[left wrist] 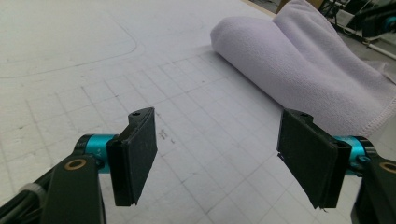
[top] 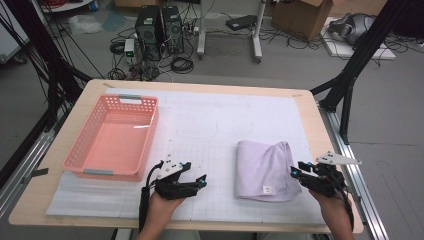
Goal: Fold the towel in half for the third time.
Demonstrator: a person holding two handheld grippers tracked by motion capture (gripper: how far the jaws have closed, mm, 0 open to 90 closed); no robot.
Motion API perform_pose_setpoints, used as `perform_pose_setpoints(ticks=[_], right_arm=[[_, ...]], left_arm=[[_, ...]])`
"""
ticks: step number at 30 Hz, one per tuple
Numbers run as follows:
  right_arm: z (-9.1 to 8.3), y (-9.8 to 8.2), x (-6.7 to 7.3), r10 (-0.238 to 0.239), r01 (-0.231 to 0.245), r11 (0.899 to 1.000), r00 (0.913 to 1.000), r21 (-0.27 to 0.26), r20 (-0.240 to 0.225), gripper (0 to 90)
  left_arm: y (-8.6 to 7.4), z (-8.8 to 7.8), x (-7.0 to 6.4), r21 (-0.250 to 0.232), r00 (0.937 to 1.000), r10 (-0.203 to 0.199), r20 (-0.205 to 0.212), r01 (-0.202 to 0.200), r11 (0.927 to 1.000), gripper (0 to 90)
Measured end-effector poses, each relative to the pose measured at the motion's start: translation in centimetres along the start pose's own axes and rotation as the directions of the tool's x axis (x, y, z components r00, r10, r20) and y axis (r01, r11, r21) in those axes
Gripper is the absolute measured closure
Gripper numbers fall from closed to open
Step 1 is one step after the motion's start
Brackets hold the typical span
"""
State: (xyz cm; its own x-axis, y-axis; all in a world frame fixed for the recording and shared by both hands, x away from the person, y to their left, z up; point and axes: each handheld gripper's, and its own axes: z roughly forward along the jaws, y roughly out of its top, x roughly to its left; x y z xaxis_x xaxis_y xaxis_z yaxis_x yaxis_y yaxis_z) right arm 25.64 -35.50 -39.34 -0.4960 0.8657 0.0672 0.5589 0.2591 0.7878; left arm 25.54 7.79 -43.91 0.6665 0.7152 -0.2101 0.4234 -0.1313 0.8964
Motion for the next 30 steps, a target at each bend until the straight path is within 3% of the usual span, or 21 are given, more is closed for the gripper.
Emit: perform_pose_setpoints(ticks=[2,4,6,7,8,10,12,13,15,18,21,24,28,30], right_arm=[[1.2,1.0,1.3,-0.023,0.023,1.000,0.9988,0.001,-0.043,59.8],[2.9,1.2,2.1,-0.049,0.050,0.998,0.9975,0.025,-0.051,62.4],[4.4,0.5,2.3,-0.081,0.083,0.993,0.9961,0.078,-0.035,72.8],[4.8,0.0,2.2,-0.110,0.108,0.987,0.9940,0.118,0.003,76.2],[4.9,-0.5,1.9,-0.131,0.125,0.982,0.9905,0.142,0.040,77.9],[3.8,-1.3,1.2,-0.086,0.074,0.987,0.9932,0.145,0.079,78.7],[2.8,-1.5,1.0,-0.087,0.069,0.983,0.9907,0.171,0.104,77.8],[2.4,-1.6,1.0,-0.075,0.053,0.981,0.9909,0.187,0.112,72.4],[1.6,-1.2,0.9,-0.085,0.061,0.982,0.9883,0.180,0.127,68.3],[1.5,0.8,1.4,-0.083,0.075,0.994,0.9922,0.082,0.093,64.7],[3.9,2.9,1.9,-0.072,0.072,0.997,0.9971,0.030,0.024,63.6],[7.6,4.3,2.3,-0.088,0.088,0.993,0.9961,0.083,-0.009,64.3],[11.2,5.3,3.0,-0.113,0.113,0.984,0.9935,0.140,-0.010,65.1],[12.6,5.8,3.7,-0.136,0.140,0.980,0.9901,0.142,-0.036,66.1]], left_arm=[[0.0,-0.2,0.1,-0.006,1.0000,-0.004,0.001,0.004,1.0000,28.9],[0.0,-0.3,0.2,-0.007,1.0000,-0.004,0.001,0.004,1.0000,28.9],[-0.1,-0.5,0.2,-0.006,1.0000,-0.005,0.000,0.005,1.0000,28.9],[-0.1,-0.5,0.3,-0.008,1.0000,-0.004,-0.001,0.004,1.0000,28.9],[-0.1,-0.6,0.3,-0.009,1.0000,-0.007,-0.002,0.007,0.9999,28.9],[-0.1,-0.7,0.3,-0.012,1.0000,-0.009,-0.003,0.009,0.9999,28.9],[-0.1,-0.8,0.4,-0.014,0.9999,-0.008,-0.007,0.008,0.9999,28.9],[-0.1,-0.8,0.4,-0.013,0.9999,-0.010,-0.006,0.010,0.9999,28.9],[-0.1,-0.8,0.4,-0.012,0.9999,-0.011,-0.008,0.011,0.9999,28.9],[-0.2,-0.8,0.4,-0.009,1.0000,-0.009,-0.005,0.009,0.9999,28.9],[-0.3,-0.8,0.4,-0.008,0.9999,-0.009,-0.005,0.009,0.9999,28.9],[-0.3,-0.8,0.5,-0.007,0.9999,-0.014,-0.003,0.014,0.9999,28.9],[-0.4,-0.9,0.6,-0.006,0.9999,-0.017,-0.005,0.017,0.9998,28.9],[-0.4,-1.0,0.6,-0.008,0.9998,-0.017,-0.006,0.017,0.9998,28.9]])
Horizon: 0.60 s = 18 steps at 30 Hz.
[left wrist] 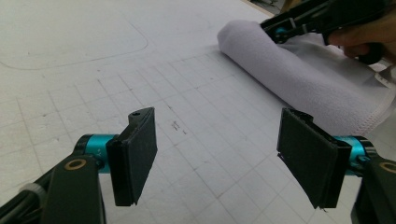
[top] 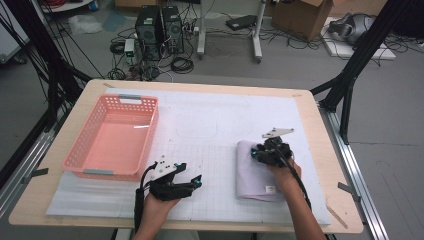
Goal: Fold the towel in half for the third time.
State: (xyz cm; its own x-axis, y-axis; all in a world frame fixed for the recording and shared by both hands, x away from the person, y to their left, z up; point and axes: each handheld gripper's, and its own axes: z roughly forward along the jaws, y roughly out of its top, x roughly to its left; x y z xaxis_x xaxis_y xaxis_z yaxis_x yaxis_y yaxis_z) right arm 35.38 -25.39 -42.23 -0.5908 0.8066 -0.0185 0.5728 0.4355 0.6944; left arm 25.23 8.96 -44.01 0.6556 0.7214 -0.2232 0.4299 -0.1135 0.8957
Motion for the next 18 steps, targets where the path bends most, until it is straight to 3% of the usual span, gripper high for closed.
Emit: perform_pose_setpoints(ticks=[3,4,6,8,12,16,18], right_arm=[[0.6,0.5,0.4,-0.055,0.055,0.998,0.9983,-0.008,-0.018,64.5],[0.1,0.5,0.1,-0.039,0.038,0.999,0.9986,-0.027,-0.037,60.1],[-1.5,-0.1,-0.8,0.010,-0.013,0.996,0.9992,-0.084,-0.038,61.2],[-3.2,-1.3,-1.5,0.001,-0.001,0.996,1.0000,-0.086,0.000,67.9],[-4.2,-4.1,-3.4,-0.010,0.011,1.000,0.9970,-0.008,0.077,75.3],[-5.0,-5.9,-4.9,0.029,-0.024,0.999,0.9881,-0.036,0.151,75.4],[-5.8,-6.5,-5.3,0.061,-0.051,0.996,0.9852,-0.069,0.160,71.4]], left_arm=[[0.0,0.0,0.1,0.000,1.0000,-0.003,0.001,0.003,1.0000,28.9],[0.0,0.0,0.1,-0.002,1.0000,-0.002,0.002,0.002,1.0000,28.9],[0.0,0.1,0.0,-0.004,1.0000,-0.003,0.004,0.003,1.0000,29.0],[0.0,0.1,0.0,-0.006,1.0000,0.001,0.007,-0.001,1.0000,28.9],[0.0,0.1,-0.1,-0.015,0.9999,0.007,0.013,-0.007,0.9999,28.1],[0.0,0.0,0.0,-0.023,0.9999,0.003,0.012,-0.003,0.9997,26.9],[0.0,-0.1,0.2,-0.022,1.0000,-0.004,0.007,0.004,0.9997,25.5]])
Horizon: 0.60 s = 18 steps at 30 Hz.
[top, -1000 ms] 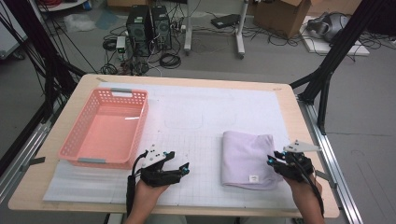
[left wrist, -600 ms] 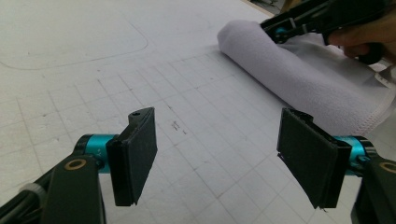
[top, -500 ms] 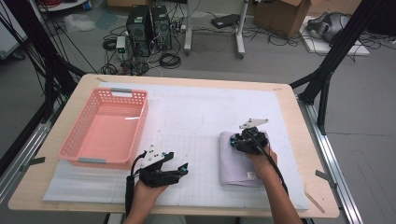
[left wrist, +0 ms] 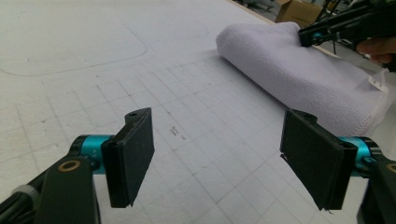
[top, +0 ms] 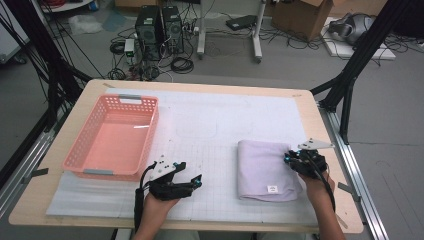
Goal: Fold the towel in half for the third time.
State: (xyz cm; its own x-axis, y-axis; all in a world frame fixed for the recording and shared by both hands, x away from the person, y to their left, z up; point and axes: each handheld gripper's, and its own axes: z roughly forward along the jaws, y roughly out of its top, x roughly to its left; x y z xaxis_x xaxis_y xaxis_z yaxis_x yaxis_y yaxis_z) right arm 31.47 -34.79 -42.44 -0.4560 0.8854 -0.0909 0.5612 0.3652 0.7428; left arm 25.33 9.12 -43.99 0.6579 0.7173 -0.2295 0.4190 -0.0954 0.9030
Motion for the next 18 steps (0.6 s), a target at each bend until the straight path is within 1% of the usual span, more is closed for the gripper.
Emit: perform_pose_setpoints(ticks=[1,3,5,7,8,10,12,14,15,18], right_arm=[[-0.6,-0.2,-0.1,0.016,-0.016,1.000,0.9999,-0.019,-0.005,70.1],[-2.2,-0.6,0.0,0.030,-0.032,0.997,0.9990,-0.068,-0.033,67.5],[-3.6,-1.2,0.3,0.009,-0.012,0.996,0.9993,-0.084,-0.037,62.4],[-5.3,-2.0,0.6,0.008,-0.011,0.994,0.9996,-0.109,-0.029,55.3],[-6.2,-2.5,0.6,0.018,-0.022,0.992,0.9994,-0.127,-0.028,50.4],[-7.8,-3.4,0.6,0.042,-0.047,0.987,0.9985,-0.153,-0.035,43.6],[-9.0,-4.4,0.7,0.033,-0.038,0.984,0.9990,-0.173,-0.031,38.7],[-9.7,-5.3,0.7,0.043,-0.049,0.980,0.9984,-0.192,-0.038,32.0],[-9.9,-5.7,0.7,0.039,-0.047,0.980,0.9984,-0.195,-0.040,29.7],[-9.7,-6.6,0.6,0.035,-0.047,0.979,0.9974,-0.200,-0.063,23.1]], left_arm=[[0.0,0.0,0.0,0.002,1.0000,-0.001,-0.004,0.001,1.0000,25.3],[0.0,-0.1,0.0,-0.003,1.0000,-0.001,-0.007,0.001,1.0000,22.7],[0.0,-0.2,0.0,-0.008,1.0000,-0.003,-0.001,0.003,1.0000,22.6],[0.0,-0.3,0.0,-0.012,1.0000,0.003,0.003,-0.003,0.9999,22.4],[0.0,-0.3,0.0,-0.012,1.0000,0.006,0.006,-0.006,0.9999,22.2],[0.0,-0.3,-0.1,-0.012,1.0000,0.005,0.008,-0.005,0.9999,22.1],[0.0,-0.3,-0.1,-0.018,0.9999,0.006,0.009,-0.005,0.9998,22.2],[0.1,-0.3,-0.2,-0.024,0.9998,0.007,0.017,-0.007,0.9997,22.2],[0.1,-0.3,-0.2,-0.024,0.9998,0.007,0.020,-0.006,0.9997,22.2],[0.1,-0.3,-0.3,-0.025,0.9998,0.010,0.020,-0.009,0.9997,22.2]])
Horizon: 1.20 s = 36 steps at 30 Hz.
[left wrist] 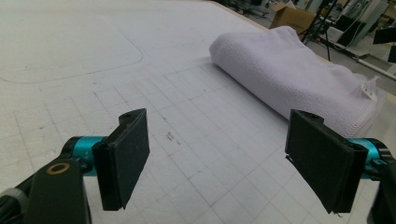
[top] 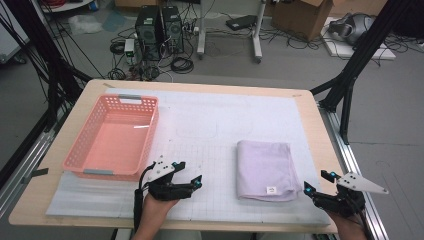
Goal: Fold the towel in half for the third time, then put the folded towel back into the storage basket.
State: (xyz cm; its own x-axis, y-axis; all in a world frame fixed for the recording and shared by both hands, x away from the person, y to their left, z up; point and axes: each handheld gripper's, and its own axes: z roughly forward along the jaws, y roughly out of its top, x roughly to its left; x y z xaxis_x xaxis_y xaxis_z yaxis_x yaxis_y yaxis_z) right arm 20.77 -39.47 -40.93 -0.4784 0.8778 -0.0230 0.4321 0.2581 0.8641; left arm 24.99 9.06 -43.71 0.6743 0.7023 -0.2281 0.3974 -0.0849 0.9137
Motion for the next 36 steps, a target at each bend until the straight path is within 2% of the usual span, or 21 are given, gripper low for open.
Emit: perform_pose_setpoints(ticks=[4,6,10,12,15,18,20,22,24,27,30,34,36], right_arm=[[0.3,-0.5,-0.1,0.018,-0.018,1.000,0.9996,-0.003,-0.019,20.1],[0.3,-0.6,-0.1,0.007,-0.007,1.000,0.9997,0.002,-0.022,20.1],[0.0,-0.4,0.0,0.005,-0.005,1.000,0.9998,-0.011,-0.019,20.0],[-0.1,-0.3,-0.1,0.006,-0.006,1.000,0.9999,-0.015,-0.016,20.0],[0.0,-0.4,-0.1,0.010,-0.010,1.000,0.9998,-0.018,-0.019,20.0],[0.1,-0.5,-0.2,0.005,-0.005,1.000,0.9998,-0.008,-0.019,20.0],[0.1,-0.5,-0.3,0.009,-0.009,1.000,0.9998,-0.006,-0.019,20.0],[0.0,-0.6,-0.3,0.012,-0.012,1.000,0.9998,-0.005,-0.018,20.0],[0.0,-0.7,-0.3,0.010,-0.011,1.000,0.9998,-0.006,-0.018,20.0],[0.0,-0.8,-0.3,0.007,-0.007,1.000,0.9998,-0.001,-0.020,20.0],[0.0,-1.0,-0.4,0.016,-0.016,1.000,0.9996,0.002,-0.021,20.0],[0.2,-1.3,-0.7,0.019,-0.019,1.000,0.9996,0.007,-0.020,20.0],[0.3,-1.4,-0.7,0.017,-0.017,1.000,0.9996,0.012,-0.024,20.0]], left_arm=[[0.1,0.2,-0.1,0.006,1.0000,0.005,0.006,-0.005,1.0000,22.2],[0.2,0.3,-0.1,0.008,1.0000,0.005,0.005,-0.005,1.0000,22.2],[0.7,0.5,-0.1,-0.016,0.9997,-0.022,0.012,0.022,0.9996,22.4],[0.9,0.9,-0.1,-0.008,0.9999,-0.007,0.010,0.007,0.9999,22.3],[1.1,1.5,-0.1,-0.010,0.9993,-0.014,0.036,0.014,0.9999,21.5],[1.2,2.1,-0.3,-0.022,0.9990,0.018,0.042,-0.018,0.9996,20.8],[1.4,2.5,-0.4,-0.007,0.9990,0.030,0.033,-0.030,0.9995,21.2],[1.7,2.9,-0.4,0.016,0.9984,0.000,0.057,-0.001,0.9999,21.9],[1.9,3.3,-0.6,0.025,0.9973,-0.008,0.073,0.007,0.9997,21.4],[2.2,4.2,-0.9,0.021,0.9940,-0.025,0.107,0.023,0.9995,21.3],[2.7,5.4,-1.7,0.043,0.9941,-0.026,0.105,0.022,0.9989,21.3],[3.5,7.6,-2.8,0.066,0.9898,-0.024,0.141,0.015,0.9977,21.6],[3.7,9.1,-3.5,0.102,0.9890,-0.022,0.146,0.007,0.9947,22.3]])
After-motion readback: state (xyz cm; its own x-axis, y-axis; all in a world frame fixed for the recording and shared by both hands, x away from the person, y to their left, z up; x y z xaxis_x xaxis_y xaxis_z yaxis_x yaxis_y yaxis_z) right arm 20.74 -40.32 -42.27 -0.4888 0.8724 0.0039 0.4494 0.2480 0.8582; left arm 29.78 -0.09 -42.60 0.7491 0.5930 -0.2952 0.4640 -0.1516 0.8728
